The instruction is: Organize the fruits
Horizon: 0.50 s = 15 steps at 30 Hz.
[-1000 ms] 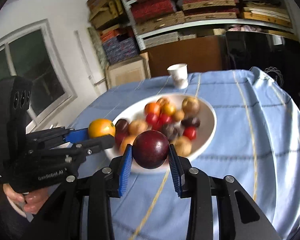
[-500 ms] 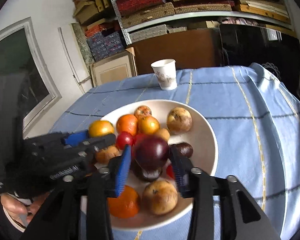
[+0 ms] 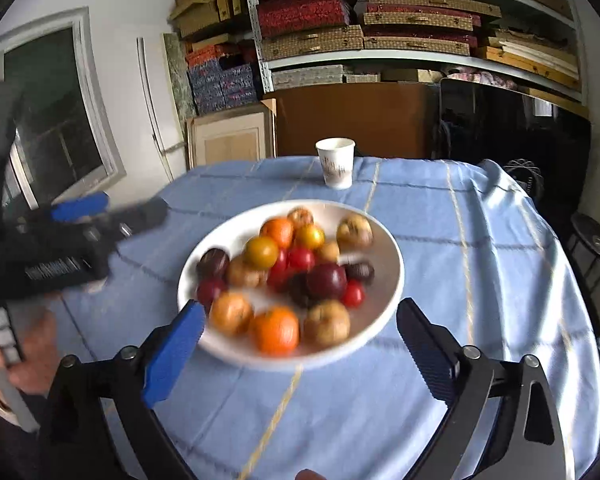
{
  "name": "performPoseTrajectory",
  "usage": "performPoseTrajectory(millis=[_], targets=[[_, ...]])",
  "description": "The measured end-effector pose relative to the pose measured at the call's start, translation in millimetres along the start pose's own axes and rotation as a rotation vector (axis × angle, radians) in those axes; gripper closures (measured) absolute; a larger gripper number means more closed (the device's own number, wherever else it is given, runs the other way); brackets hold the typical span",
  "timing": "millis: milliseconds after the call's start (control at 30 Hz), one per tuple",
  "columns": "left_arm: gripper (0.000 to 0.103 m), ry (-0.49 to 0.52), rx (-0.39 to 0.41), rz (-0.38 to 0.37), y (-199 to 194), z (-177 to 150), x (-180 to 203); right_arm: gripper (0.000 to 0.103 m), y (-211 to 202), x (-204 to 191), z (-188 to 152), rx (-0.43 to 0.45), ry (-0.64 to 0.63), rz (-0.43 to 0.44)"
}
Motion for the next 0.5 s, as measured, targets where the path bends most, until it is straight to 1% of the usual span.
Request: performPoseTrajectory(millis=[67,100,200,267,400,500], targets=[[0.005,0.000,0.006,-0.007,-28,-10,-1,0.004,-24,-7,-14,0.007,-0.004,-0.015],[0.005,0.001,0.007,0.004,-44,-19,-3,0.004,-32,-11,-20,0.011,-0.006,-0.010],[0.005,0.010,0.014,0.020,-75,-39,-6,0.004,-60,-22,-37,0.010,-0.016,-0.017],[0.005,0.018,0.003,0.028,-97,-58,-8,0.004,-72,-26,-43,0.013,-0.027,-0.030],[0.005,0.008,-0.007,0.046,-129,-84,-16,0.004,-95,-38,-60,0.000,-0.058,-0.059],[0.005,0.005,-0.010,0.067,-146,-100,-22,0.004,-107,-44,-67,-0.004,-0.066,-0.061]])
Point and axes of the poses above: each gripper's, at about its wrist camera, not at the fingertips, and y roughly the way its jaws point, x to its right, z to its top, the point moved 8 cm from there along y, roughly the way its jaws point, and after that the axes turned 4 degrees about x, right-handed, at the moved point
